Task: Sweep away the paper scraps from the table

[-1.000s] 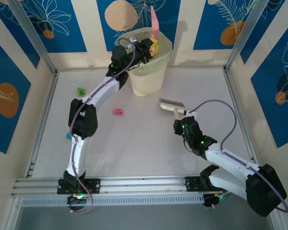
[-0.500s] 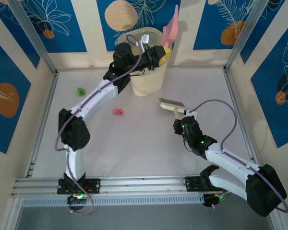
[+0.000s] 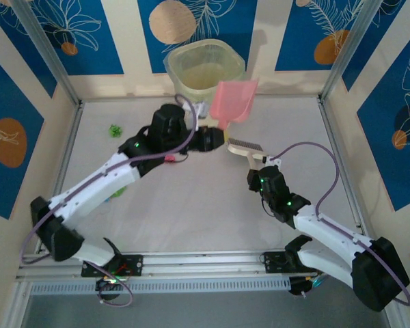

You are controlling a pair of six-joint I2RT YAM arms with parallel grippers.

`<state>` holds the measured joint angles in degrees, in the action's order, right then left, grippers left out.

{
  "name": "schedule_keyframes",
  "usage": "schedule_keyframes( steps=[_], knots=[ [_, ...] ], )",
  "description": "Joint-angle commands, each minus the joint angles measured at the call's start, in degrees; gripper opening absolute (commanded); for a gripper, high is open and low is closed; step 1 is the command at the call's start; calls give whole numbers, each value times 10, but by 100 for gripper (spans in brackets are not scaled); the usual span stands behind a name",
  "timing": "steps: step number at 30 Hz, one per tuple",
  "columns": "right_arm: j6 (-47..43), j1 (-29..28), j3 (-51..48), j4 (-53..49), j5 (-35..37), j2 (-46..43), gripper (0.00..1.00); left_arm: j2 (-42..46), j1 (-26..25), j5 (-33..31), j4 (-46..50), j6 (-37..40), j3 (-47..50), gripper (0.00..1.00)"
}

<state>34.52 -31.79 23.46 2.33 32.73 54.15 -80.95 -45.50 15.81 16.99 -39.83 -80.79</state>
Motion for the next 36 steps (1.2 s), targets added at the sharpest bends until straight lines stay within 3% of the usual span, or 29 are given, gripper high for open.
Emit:
schedule_keyframes(
  steps=[1, 11, 20, 29, 36],
  knots=[
    [-7, 2, 2, 33, 5, -23, 0, 77, -1, -121, 81, 66, 117, 0],
    [-13, -6, -8, 48, -3, -38, 0, 226, -30, -202, 190, 72, 317, 0],
    [-56, -35, -25, 89, -27, -71, 0, 324, -30, -208, 213, 24, 461, 0],
    [-122, -105, -4, 117, -68, -39, 0, 325, -30, -227, 189, -15, 540, 0],
    [-185, -187, 58, 106, -48, 54, 0, 308, -30, -252, 168, -48, 564, 0]
  ],
)
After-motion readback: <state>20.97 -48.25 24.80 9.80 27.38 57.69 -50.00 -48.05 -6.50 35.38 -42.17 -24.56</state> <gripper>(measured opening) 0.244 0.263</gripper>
